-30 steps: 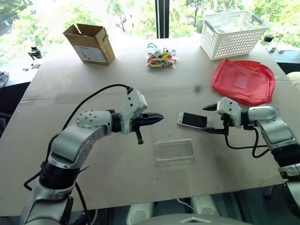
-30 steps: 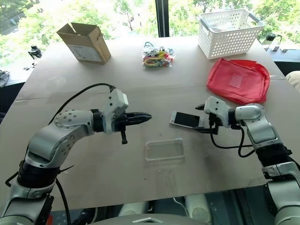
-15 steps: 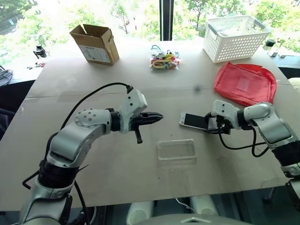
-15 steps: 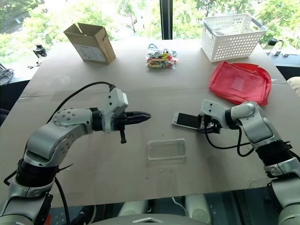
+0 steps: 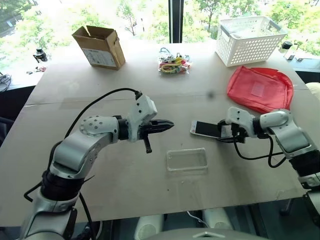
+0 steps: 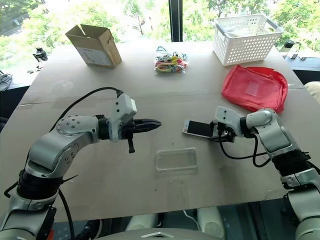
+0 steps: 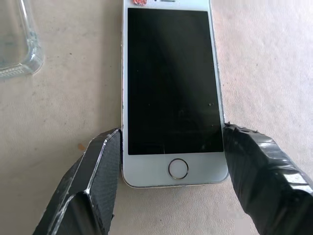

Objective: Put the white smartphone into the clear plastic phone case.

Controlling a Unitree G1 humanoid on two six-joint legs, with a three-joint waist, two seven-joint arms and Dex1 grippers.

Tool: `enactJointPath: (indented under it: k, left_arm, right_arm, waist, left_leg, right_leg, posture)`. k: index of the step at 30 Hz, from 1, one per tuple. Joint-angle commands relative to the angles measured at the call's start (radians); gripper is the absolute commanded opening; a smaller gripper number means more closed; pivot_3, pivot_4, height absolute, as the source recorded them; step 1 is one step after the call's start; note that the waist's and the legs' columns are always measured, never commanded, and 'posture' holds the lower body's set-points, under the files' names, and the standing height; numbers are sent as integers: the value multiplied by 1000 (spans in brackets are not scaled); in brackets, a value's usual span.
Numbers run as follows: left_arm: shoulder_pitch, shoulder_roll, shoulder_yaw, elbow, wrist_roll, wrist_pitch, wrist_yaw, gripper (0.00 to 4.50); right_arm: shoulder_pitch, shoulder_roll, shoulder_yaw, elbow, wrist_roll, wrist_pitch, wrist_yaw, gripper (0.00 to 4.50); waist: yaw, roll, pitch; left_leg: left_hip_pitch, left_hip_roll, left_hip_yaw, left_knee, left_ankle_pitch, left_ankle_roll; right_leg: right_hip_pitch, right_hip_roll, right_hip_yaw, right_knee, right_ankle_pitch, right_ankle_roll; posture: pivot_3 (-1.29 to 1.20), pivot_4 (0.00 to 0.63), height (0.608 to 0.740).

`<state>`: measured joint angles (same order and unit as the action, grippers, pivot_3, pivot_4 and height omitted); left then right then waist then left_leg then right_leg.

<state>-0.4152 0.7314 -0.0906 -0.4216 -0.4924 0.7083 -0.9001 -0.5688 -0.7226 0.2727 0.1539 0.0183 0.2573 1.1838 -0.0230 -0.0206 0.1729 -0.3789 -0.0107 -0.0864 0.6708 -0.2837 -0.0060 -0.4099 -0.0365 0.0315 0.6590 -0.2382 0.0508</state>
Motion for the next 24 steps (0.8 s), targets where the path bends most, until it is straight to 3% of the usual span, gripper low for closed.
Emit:
enactJointPath:
  k: [1,9,14,24]
  left_arm:
    - [-22,-2,-1,-18,8,-25,-4,0]
    - [-36,-26,-29,-15,4,-29,-3,0]
    - [-27,-35,-42,-42,-50,10,-36,0]
    - [-60,-110,-185,23,9,-6,-59,0]
  right_arm:
    - [-20,-24,-43,-55,17,-86,13,2727]
    - [-13,-71,-42,-129,33,-128,62,2727]
    - [49,-160,-33,-322,84,-11,148,2727]
    - [93,-192,-8,-505,120,117,149,2727]
  waist:
    - [0,1,1]
    - [6,4,3]
    - [11,6,4]
    - [11,6,4]
  left_leg:
    - [-1,0,0,0,0,0]
    - [-4,0,0,-1,1,-1]
    - [-4,0,-1,0,0,0]
    - [-4,-1,0,0,0,0]
  right_leg:
    - [-2,0,0,1,0,0]
    - [-3,0,1,-2,0,0]
    - [-3,0,0,-1,0,0]
    - [-3,0,0,0,0,0]
  posture:
    - [0,150,740]
    - [0,150,740]
    - [0,150,740]
    - [0,150,740]
